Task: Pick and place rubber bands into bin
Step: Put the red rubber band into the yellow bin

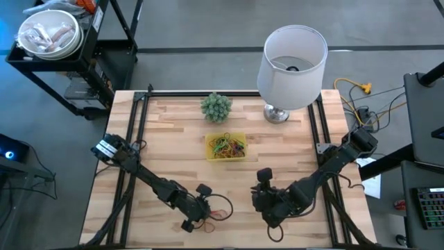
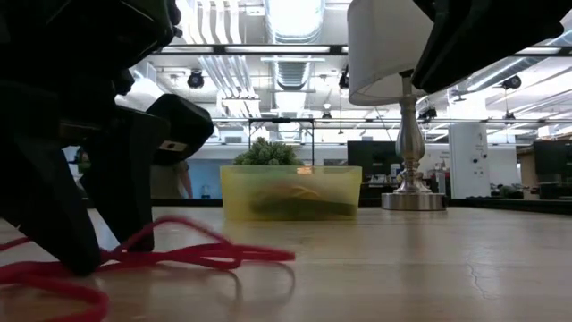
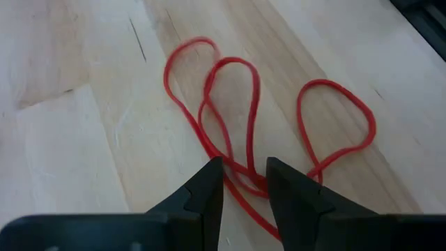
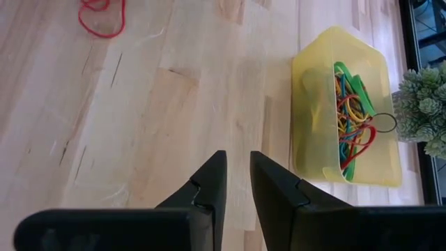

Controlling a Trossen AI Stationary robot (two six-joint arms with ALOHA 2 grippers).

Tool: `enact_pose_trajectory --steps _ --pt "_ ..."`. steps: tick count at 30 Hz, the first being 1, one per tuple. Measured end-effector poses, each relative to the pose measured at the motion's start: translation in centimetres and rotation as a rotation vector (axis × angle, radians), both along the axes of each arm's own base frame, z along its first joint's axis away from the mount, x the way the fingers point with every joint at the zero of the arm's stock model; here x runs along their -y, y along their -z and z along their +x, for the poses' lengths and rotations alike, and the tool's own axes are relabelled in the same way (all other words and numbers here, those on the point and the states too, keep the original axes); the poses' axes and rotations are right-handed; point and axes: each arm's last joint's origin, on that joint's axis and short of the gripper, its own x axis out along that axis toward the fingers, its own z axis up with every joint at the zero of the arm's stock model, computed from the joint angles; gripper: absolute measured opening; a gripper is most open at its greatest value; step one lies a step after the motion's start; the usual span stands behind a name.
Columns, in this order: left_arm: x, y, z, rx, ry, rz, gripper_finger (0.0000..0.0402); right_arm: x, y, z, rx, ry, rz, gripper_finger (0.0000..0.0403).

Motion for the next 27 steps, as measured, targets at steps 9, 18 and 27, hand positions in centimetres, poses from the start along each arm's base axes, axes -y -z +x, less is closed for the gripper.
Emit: enact_pose_trajectory --steps 9,18,27 --pt "-0.1 0.0 0.0 0.003 0.006 0.009 0.0089 0.0 0.0 0.0 0.003 0.007 0.006 0.0059" --pt "-0.7 -0.5 -0.7 -0.054 -0.014 0.063 0.0026 0.0 0.0 0.0 0.005 0.013 0.011 0.0058" --pt "-1.1 -0.8 -1.3 -0.095 -0.045 0.083 0.0006 0.0 0.0 0.0 0.004 0.013 0.011 0.0058"
